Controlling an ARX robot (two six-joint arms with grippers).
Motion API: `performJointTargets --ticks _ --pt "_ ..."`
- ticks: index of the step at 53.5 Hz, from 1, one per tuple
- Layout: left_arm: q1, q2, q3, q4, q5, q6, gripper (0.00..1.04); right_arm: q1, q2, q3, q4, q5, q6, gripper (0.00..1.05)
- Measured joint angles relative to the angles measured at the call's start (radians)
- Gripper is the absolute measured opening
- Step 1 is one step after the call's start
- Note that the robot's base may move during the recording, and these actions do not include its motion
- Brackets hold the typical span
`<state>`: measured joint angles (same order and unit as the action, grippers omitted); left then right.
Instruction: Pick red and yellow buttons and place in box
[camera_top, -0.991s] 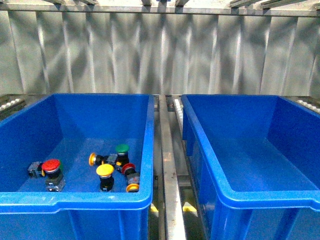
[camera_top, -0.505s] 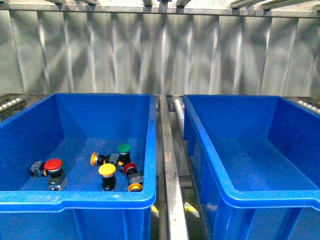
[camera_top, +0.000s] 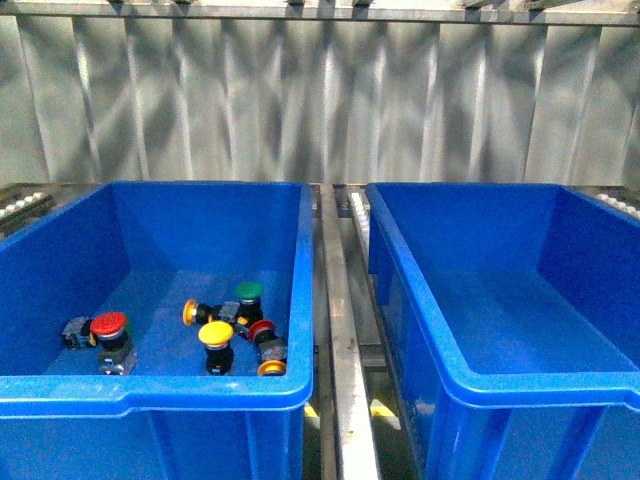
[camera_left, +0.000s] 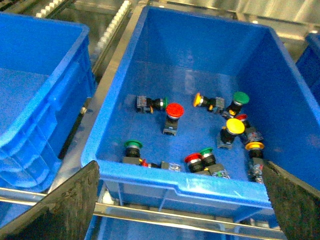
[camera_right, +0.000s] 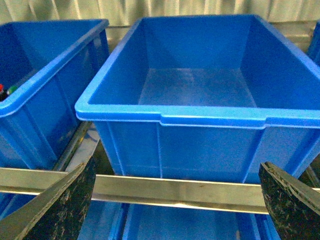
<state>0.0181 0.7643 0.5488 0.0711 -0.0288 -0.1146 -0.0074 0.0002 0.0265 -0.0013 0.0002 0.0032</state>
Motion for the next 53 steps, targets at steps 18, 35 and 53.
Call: performJointTargets --ticks 18,35,53 --pt "-0.060 0.476 0.383 -0.054 -0.175 0.077 0.97 0.003 0.002 0.000 0.000 0.000 0.000 0.98" --pt "-0.085 0.816 0.591 -0.069 -0.299 0.060 0.97 0.003 0.002 0.000 0.000 0.000 0.000 0.98" --pt "-0.115 1.063 0.759 -0.079 -0.294 -0.023 0.97 0.003 0.002 0.000 0.000 0.000 0.000 0.98"
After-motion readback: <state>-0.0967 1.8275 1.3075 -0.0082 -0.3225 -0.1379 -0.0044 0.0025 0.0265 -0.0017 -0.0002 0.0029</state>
